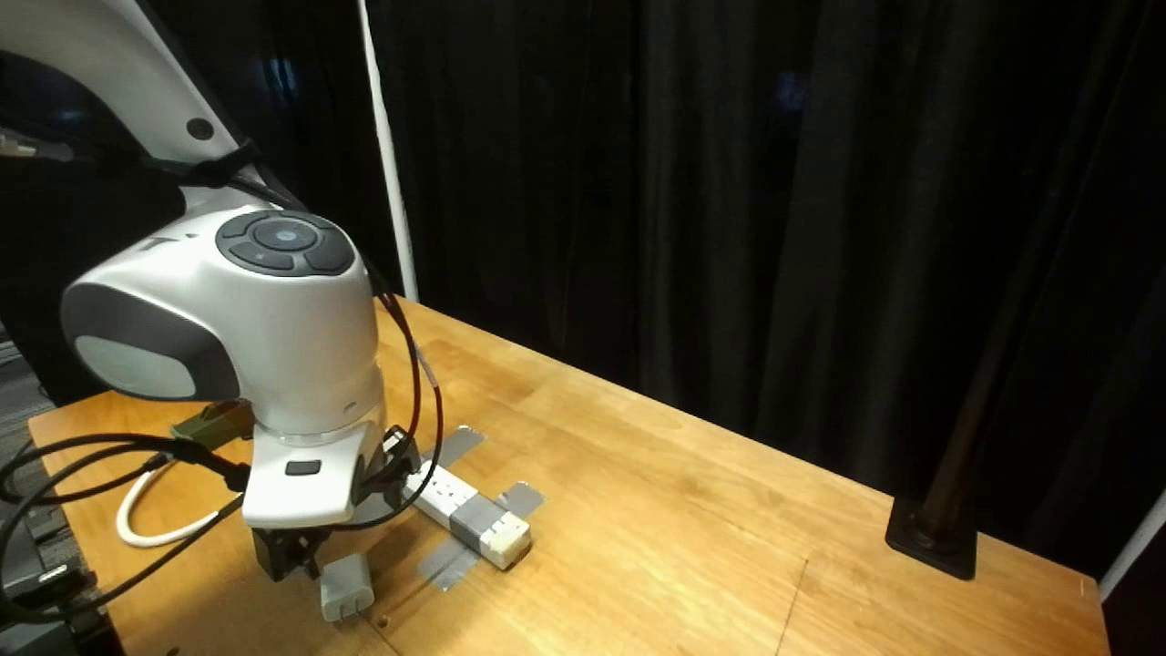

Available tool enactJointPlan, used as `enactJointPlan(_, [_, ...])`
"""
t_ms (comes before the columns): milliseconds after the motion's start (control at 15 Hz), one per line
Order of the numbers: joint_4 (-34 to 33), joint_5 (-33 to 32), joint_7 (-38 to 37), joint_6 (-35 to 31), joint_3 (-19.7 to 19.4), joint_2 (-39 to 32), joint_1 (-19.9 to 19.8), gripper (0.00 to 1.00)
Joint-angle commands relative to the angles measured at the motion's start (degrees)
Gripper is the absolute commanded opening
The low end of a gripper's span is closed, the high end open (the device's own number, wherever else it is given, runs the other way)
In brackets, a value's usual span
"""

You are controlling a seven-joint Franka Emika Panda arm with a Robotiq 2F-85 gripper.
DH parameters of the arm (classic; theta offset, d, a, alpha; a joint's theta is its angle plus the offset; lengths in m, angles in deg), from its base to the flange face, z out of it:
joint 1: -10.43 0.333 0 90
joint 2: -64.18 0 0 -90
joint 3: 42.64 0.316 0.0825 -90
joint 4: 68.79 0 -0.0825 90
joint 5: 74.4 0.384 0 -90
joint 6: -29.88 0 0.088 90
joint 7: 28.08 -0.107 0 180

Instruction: Put the charger head on the slot on the extension cord

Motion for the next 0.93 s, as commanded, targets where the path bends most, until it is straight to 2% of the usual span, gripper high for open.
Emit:
enactJointPlan(0, [1.9, 0.2, -1.5, -1.9, -0.7, 1.7, -0.1, 1.00])
enactJointPlan(467, [1.4, 1.6, -2.2, -2.4, -1.5, 0.6, -1.1, 1.00])
enactJointPlan(533, [1.3, 1.7, -2.1, -2.4, -1.4, 0.4, -1.2, 0.75])
enactJointPlan(600, [1.2, 1.9, -2.0, -2.6, -1.3, 0.3, -1.4, 0.73])
enactJointPlan(667, [1.0, 2.3, -1.7, -2.5, -1.1, 0.1, -1.6, 0.66])
enactJointPlan(800, [0.6, 3.0, -1.3, -2.2, -1.0, -0.7, -2.0, 0.49])
enactJointPlan(867, [0.5, 3.4, -1.1, -2.2, -1.0, -1.1, -2.1, 0.48])
